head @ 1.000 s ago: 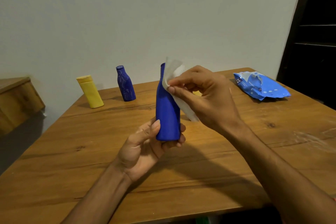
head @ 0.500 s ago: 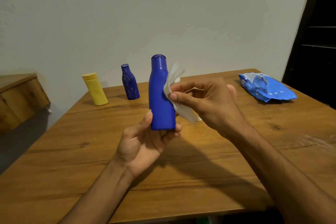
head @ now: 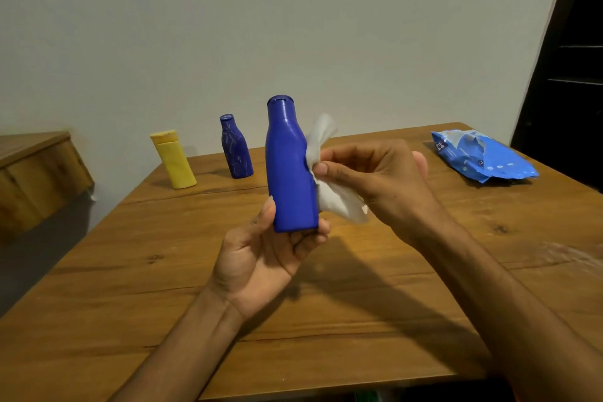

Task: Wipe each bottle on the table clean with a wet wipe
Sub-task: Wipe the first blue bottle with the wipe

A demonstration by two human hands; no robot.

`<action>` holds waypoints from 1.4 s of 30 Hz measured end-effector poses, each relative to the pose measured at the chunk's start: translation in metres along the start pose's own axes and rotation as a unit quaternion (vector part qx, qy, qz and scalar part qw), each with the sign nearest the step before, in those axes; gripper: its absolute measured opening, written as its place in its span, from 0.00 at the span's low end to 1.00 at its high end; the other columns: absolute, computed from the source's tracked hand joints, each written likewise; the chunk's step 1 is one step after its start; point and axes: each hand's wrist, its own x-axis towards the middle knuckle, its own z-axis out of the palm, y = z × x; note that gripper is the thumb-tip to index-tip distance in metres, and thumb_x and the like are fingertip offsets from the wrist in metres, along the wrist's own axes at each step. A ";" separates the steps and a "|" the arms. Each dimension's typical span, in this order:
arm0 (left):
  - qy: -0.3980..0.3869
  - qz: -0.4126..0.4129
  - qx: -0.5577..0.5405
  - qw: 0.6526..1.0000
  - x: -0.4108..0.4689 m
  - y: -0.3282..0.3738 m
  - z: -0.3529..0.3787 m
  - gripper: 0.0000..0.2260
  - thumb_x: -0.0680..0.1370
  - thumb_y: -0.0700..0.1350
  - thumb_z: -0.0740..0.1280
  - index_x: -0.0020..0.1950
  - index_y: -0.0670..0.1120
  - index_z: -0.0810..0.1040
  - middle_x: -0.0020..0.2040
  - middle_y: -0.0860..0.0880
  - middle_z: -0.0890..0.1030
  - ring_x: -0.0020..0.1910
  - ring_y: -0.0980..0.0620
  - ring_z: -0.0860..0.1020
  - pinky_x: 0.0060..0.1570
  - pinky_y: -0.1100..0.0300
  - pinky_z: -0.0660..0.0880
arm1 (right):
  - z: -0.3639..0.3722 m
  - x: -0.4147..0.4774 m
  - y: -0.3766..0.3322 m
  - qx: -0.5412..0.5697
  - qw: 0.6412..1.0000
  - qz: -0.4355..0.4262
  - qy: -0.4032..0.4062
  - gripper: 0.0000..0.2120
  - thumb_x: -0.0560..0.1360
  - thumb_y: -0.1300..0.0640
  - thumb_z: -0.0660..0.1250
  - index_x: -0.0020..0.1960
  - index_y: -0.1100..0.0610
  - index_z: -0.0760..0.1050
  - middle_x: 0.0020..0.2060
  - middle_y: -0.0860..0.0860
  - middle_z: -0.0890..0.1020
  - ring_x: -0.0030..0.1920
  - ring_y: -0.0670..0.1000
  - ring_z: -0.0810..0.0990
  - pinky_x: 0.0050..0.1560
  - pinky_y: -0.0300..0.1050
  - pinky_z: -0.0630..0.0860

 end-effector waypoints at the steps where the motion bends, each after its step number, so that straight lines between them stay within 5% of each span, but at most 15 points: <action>1: 0.001 0.003 0.006 1.000 0.000 0.000 0.000 0.24 0.71 0.45 0.76 0.64 0.39 0.78 0.55 0.38 0.79 0.51 0.41 0.81 0.52 0.51 0.80 | 0.001 0.000 0.000 0.002 1.000 -0.002 0.004 0.06 0.71 0.57 0.71 0.48 0.54 0.82 0.42 0.46 0.85 0.44 0.45 0.84 0.43 0.37 0.80; 6: 0.026 0.037 0.020 0.999 0.003 0.000 0.003 0.25 0.67 0.45 0.79 0.63 0.39 0.79 0.54 0.37 0.80 0.50 0.40 0.81 0.51 0.51 0.80 | 0.003 0.000 -0.001 -0.051 0.998 -0.024 -0.012 0.06 0.71 0.54 0.71 0.48 0.51 0.82 0.43 0.46 0.85 0.45 0.47 0.83 0.45 0.42 0.81; 10: 0.043 0.053 0.027 0.997 0.005 -0.001 0.004 0.26 0.68 0.45 0.79 0.64 0.41 0.79 0.61 0.36 0.79 0.58 0.41 0.81 0.54 0.50 0.79 | 0.004 0.000 0.001 -0.157 0.983 -0.050 -0.076 0.06 0.71 0.56 0.72 0.48 0.52 0.83 0.41 0.44 0.84 0.43 0.42 0.80 0.41 0.34 0.74; 14: 0.071 0.070 0.029 0.995 0.006 -0.003 0.002 0.26 0.65 0.45 0.80 0.61 0.41 0.81 0.62 0.37 0.79 0.60 0.42 0.80 0.54 0.50 0.79 | 0.007 0.000 0.000 -0.233 0.963 -0.086 -0.108 0.08 0.71 0.57 0.73 0.50 0.52 0.83 0.44 0.44 0.81 0.46 0.44 0.78 0.46 0.42 0.77; 19: 0.067 0.059 0.044 0.995 0.007 -0.008 0.004 0.24 0.65 0.45 0.80 0.60 0.42 0.82 0.62 0.38 0.80 0.60 0.42 0.80 0.55 0.49 0.79 | -0.004 0.001 -0.007 -0.242 0.952 -0.067 -0.177 0.08 0.70 0.55 0.74 0.49 0.51 0.84 0.43 0.42 0.81 0.46 0.43 0.79 0.46 0.38 0.77; 25: 0.077 0.025 0.043 0.996 0.005 -0.003 0.001 0.26 0.62 0.44 0.82 0.58 0.42 0.83 0.54 0.38 0.82 0.51 0.41 0.82 0.51 0.51 0.80 | 0.005 0.002 0.005 -0.228 0.968 -0.102 -0.013 0.08 0.71 0.57 0.72 0.50 0.52 0.82 0.41 0.39 0.79 0.45 0.41 0.78 0.45 0.30 0.74; 30: 0.041 -0.020 0.052 0.998 0.003 -0.002 0.002 0.29 0.67 0.43 0.79 0.66 0.41 0.77 0.59 0.36 0.79 0.50 0.41 0.81 0.52 0.52 0.80 | 0.009 0.002 0.008 -0.213 0.963 -0.126 0.109 0.08 0.72 0.57 0.72 0.51 0.53 0.81 0.42 0.40 0.79 0.45 0.37 0.77 0.42 0.25 0.71; 38: 0.026 -0.026 0.087 0.996 0.003 -0.004 0.004 0.34 0.66 0.42 0.80 0.70 0.40 0.71 0.57 0.36 0.79 0.49 0.41 0.80 0.51 0.51 0.80 | -0.001 0.006 0.004 -0.175 0.953 -0.136 0.206 0.08 0.74 0.55 0.71 0.53 0.49 0.78 0.43 0.39 0.78 0.45 0.39 0.79 0.42 0.29 0.75; 42: 0.102 0.007 0.119 0.988 0.005 -0.003 0.003 0.43 0.58 0.42 0.84 0.70 0.44 0.70 0.57 0.37 0.81 0.49 0.42 0.82 0.49 0.53 0.81 | -0.005 0.006 -0.001 -0.159 0.970 -0.096 0.160 0.08 0.72 0.54 0.72 0.51 0.47 0.79 0.45 0.40 0.80 0.46 0.41 0.80 0.44 0.33 0.77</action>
